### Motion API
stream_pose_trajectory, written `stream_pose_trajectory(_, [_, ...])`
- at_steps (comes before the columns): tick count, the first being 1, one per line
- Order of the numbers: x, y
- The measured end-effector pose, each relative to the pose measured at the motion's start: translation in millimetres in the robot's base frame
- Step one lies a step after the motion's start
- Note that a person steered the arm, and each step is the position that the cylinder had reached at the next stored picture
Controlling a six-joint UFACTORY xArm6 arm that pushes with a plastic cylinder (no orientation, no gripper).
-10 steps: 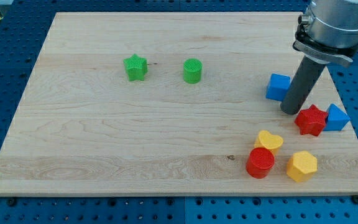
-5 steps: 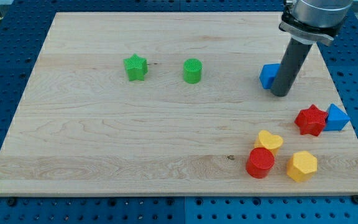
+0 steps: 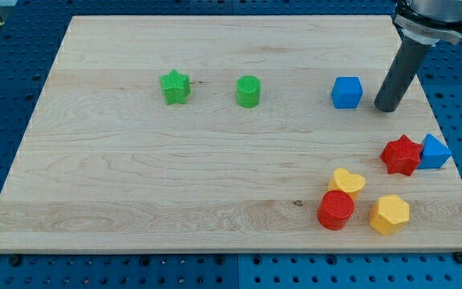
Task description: Push the blue cube towards the green circle
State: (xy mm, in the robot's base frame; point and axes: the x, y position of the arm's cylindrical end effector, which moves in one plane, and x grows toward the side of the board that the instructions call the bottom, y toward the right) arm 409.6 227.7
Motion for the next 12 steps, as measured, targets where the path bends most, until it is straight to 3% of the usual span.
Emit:
stream_pose_trajectory(3, [-13.7,-5.8])
stream_pose_trajectory(7, [-19.1,-88.0])
stream_pose_trajectory(10, [26.9,-86.0])
stream_pose_trajectory(12, [27.3,-18.3])
